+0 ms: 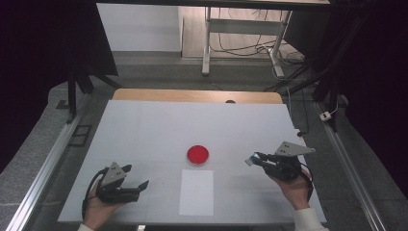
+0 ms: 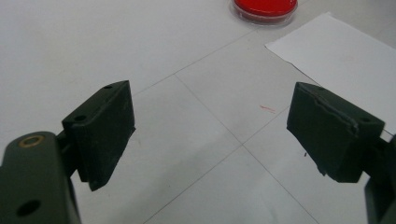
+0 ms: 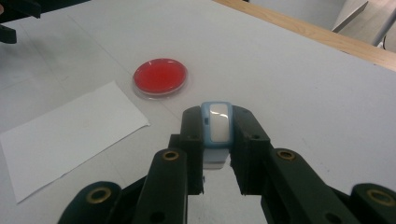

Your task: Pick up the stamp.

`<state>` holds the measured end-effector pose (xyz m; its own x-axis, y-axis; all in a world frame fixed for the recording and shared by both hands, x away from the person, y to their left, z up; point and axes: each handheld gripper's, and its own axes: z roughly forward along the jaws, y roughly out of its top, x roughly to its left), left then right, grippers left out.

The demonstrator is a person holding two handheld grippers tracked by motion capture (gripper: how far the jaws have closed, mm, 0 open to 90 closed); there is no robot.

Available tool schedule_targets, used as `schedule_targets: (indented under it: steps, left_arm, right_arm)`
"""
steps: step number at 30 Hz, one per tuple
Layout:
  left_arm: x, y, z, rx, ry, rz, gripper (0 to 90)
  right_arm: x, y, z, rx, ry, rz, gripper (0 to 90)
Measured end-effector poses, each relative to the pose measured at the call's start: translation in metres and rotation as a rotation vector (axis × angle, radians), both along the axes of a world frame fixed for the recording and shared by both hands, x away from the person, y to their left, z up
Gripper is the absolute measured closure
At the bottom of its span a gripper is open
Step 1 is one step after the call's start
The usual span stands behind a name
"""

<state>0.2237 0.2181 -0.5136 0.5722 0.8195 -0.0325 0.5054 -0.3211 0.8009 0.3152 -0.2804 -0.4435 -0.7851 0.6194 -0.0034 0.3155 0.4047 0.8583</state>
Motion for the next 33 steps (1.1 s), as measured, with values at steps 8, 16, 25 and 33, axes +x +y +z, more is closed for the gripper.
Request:
schedule_targets:
  steps: [8,16,25,33]
  left_arm:
    - [0.0,-0.001,0.0,-0.001,0.0,-0.001,15.3]
    - [0.0,-0.002,0.0,0.001,0.002,-0.001,15.3]
    - [0.001,-0.002,-0.001,0.003,0.002,-0.003,15.3]
    - [0.001,-0.003,-0.001,0.004,0.002,-0.004,15.3]
  right_arm:
    - [0.0,0.006,-0.001,0.01,0.002,0.001,75.3]
    - [0.0,0.015,0.0,0.019,0.002,0.009,75.4]
    - [-0.001,0.024,0.0,0.037,0.004,0.018,75.4]
    - [-0.001,0.032,0.0,0.042,-0.002,0.026,75.4]
